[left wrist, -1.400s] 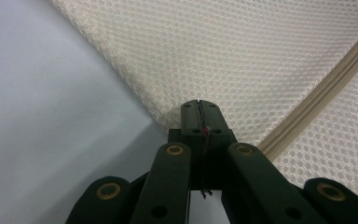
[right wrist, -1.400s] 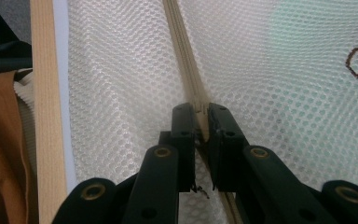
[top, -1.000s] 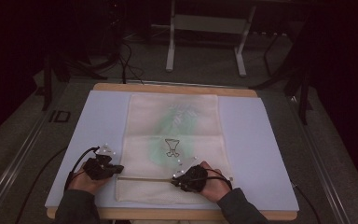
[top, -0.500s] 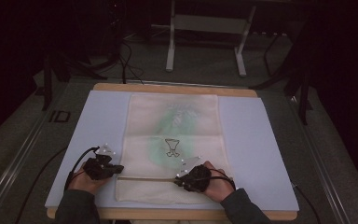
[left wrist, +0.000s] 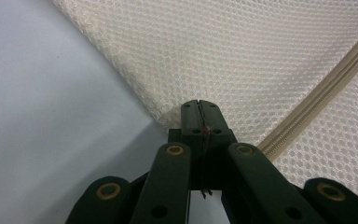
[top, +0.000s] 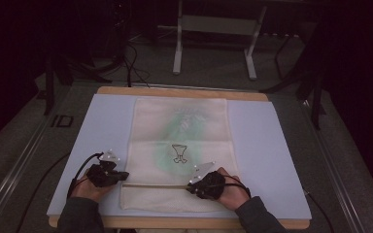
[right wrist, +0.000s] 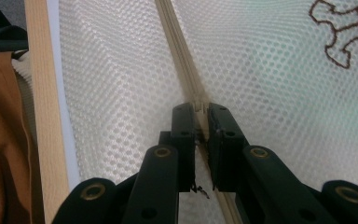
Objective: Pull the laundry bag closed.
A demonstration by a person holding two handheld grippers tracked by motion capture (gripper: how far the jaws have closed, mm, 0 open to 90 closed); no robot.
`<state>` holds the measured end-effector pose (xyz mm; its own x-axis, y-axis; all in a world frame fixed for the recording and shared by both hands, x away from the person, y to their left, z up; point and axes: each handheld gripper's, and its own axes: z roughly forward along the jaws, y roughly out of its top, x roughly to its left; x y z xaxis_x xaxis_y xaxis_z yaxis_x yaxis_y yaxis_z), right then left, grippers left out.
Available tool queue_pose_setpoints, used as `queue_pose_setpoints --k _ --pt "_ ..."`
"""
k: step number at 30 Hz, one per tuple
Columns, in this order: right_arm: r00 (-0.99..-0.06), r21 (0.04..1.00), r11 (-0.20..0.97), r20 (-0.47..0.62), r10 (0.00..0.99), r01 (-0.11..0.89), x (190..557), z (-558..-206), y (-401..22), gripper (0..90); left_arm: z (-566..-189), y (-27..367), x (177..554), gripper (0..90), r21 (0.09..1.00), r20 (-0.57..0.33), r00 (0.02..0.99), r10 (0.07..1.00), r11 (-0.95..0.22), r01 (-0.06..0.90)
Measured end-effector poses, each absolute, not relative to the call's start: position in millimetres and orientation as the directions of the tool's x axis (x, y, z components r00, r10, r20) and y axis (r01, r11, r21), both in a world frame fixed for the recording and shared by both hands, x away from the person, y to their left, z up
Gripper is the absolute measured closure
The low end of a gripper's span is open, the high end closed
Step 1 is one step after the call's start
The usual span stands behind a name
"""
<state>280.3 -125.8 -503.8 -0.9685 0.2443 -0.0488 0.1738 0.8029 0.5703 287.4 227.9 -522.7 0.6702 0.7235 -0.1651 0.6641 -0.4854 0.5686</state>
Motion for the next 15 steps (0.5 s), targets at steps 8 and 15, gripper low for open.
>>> queue_pose_setpoints --k 8,15 --pt "-0.965 0.570 0.801 -0.050 0.256 0.183 280.4 -502.5 -133.2 82.1 -522.7 227.9 287.4 89.9 0.568 -0.164 0.670 0.724 -0.486 0.664" --pt "-0.963 0.570 0.799 -0.048 0.265 0.192 280.6 -502.8 -138.6 82.1 -522.6 227.8 287.4 89.9 0.567 -0.163 0.671 0.723 -0.488 0.663"
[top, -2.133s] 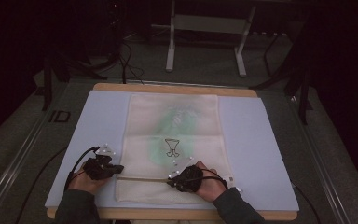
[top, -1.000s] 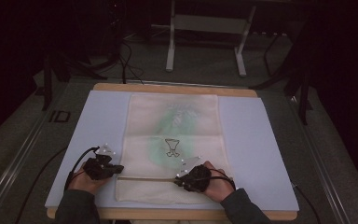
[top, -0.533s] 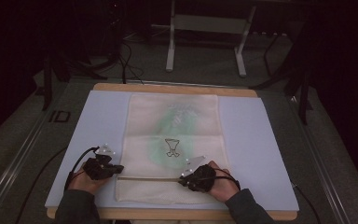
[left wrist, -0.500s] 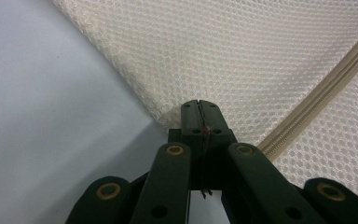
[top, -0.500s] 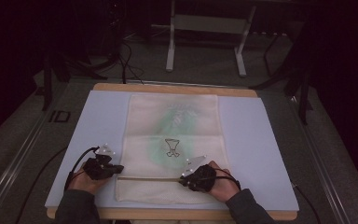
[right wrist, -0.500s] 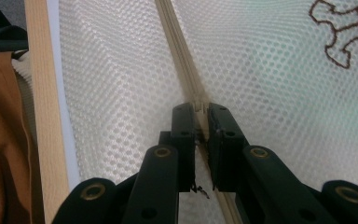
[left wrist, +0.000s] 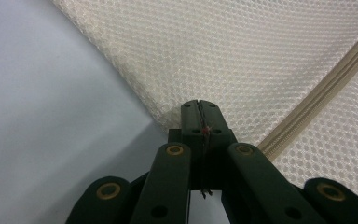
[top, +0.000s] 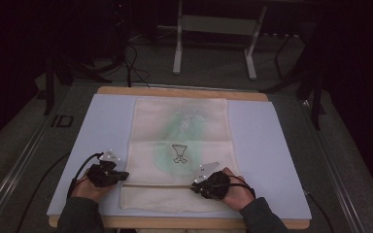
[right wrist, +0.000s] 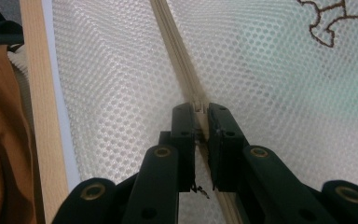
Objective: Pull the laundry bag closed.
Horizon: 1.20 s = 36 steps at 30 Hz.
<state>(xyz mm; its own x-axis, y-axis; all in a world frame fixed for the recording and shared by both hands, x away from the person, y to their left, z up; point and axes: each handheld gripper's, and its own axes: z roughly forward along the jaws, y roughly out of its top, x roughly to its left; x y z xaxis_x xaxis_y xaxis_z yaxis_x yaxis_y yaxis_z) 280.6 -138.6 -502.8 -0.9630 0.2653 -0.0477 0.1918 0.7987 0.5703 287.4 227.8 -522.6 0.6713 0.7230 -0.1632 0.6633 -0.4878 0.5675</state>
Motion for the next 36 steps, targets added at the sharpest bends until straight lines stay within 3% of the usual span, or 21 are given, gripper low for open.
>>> queue_pose_setpoints --k 36 --pt "-0.944 0.564 0.784 -0.023 0.328 0.259 282.9 -503.3 -178.5 82.1 -522.2 227.0 287.4 89.9 0.566 -0.157 0.673 0.723 -0.493 0.661"
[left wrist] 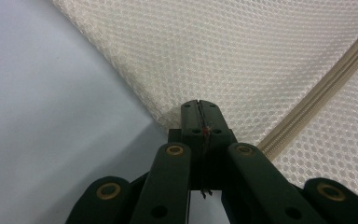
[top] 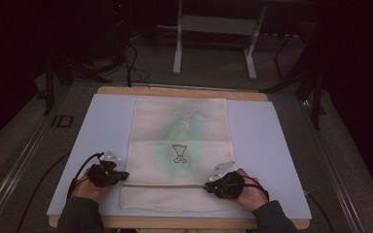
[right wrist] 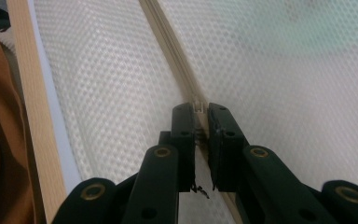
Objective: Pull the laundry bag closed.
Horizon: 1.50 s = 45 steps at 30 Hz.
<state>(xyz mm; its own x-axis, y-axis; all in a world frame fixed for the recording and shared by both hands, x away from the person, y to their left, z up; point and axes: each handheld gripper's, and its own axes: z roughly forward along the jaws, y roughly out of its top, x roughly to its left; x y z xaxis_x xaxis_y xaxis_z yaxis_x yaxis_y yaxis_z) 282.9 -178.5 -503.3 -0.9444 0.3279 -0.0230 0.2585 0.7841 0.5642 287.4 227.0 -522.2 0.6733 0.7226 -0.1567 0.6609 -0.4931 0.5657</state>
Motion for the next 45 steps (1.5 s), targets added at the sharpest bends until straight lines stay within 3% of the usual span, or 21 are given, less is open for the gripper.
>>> queue_pose_setpoints --k 17,37,40,41,45 --pt "-0.885 0.572 0.722 0.014 0.466 0.389 278.8 -505.5 -253.0 82.1 -522.0 226.6 287.4 89.9 0.565 -0.153 0.675 0.722 -0.496 0.659" --pt "-0.859 0.593 0.679 0.043 0.510 0.433 278.3 -506.7 -279.9 81.9 -522.1 226.5 287.2 89.8 0.568 -0.149 0.678 0.720 -0.499 0.655" --pt "-0.859 0.596 0.678 0.039 0.510 0.430 278.5 -507.1 -278.6 79.2 -522.6 228.0 287.4 89.5 0.573 -0.163 0.675 0.720 -0.488 0.659" --pt "-0.855 0.604 0.668 0.044 0.517 0.435 280.0 -507.3 -280.3 71.1 -522.6 229.0 288.0 89.4 0.573 -0.169 0.676 0.717 -0.487 0.660" --pt "-0.845 0.628 0.637 0.064 0.531 0.448 281.1 -506.7 -285.3 63.9 -520.9 226.2 287.6 85.8 0.574 -0.154 0.693 0.705 -0.507 0.644"
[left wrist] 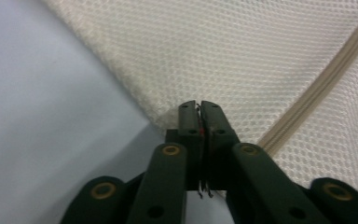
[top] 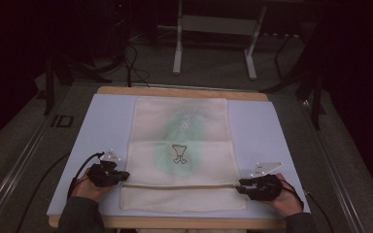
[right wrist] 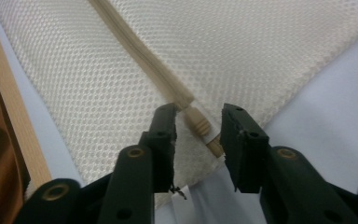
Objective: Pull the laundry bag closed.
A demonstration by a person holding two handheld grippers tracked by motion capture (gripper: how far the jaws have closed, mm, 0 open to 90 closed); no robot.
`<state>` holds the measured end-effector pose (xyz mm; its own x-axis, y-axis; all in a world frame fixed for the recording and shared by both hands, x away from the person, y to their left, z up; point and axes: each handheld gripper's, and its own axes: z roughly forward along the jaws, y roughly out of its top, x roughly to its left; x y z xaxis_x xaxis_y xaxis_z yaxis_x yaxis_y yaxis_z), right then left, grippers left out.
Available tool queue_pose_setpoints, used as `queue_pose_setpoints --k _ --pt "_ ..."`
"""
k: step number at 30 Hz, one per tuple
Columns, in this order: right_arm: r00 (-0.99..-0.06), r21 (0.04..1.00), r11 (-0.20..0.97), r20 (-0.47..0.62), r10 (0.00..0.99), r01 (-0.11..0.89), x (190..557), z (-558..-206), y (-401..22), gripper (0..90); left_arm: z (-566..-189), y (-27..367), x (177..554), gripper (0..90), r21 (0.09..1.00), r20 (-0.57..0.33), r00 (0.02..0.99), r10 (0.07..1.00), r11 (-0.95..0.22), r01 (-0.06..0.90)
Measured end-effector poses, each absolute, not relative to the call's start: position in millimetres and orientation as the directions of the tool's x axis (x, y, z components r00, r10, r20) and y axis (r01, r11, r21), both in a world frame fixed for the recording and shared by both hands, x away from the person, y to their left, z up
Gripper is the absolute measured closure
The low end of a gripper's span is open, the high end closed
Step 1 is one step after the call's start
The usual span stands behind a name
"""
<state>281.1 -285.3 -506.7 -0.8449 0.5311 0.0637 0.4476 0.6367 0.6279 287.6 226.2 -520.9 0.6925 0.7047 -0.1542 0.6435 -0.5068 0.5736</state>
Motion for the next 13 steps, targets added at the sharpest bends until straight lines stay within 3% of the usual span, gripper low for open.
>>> queue_pose_setpoints --k 6,13 --pt "-0.801 0.678 0.564 0.061 0.596 0.471 283.1 -503.6 -291.9 58.4 -516.5 228.8 286.0 85.7 0.609 -0.126 0.694 0.709 -0.497 0.619" --pt "-0.735 0.693 0.506 0.051 0.676 0.513 286.1 -507.0 -302.1 58.6 -514.1 234.9 286.6 86.0 0.642 -0.099 0.654 0.750 -0.455 0.618"
